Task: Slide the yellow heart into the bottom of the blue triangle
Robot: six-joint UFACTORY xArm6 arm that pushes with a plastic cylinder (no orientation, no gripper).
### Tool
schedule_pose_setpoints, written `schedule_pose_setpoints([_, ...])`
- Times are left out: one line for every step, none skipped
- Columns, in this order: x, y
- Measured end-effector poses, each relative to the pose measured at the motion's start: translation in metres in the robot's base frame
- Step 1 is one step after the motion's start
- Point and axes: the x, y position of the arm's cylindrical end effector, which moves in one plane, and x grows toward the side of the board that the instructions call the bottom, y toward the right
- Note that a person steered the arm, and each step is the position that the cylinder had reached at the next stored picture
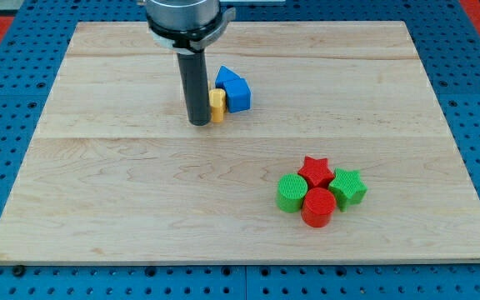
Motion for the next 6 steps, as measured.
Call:
schedule_pose_setpoints([0.013,0.006])
schedule_pose_setpoints([0.016,0.020])
schedule_pose_setpoints([0.007,0.023])
schedule_pose_setpoints([-0.004,0.025])
schedule_pose_setpoints([-0.009,0.023])
schedule_pose_setpoints([0.000,-0.011])
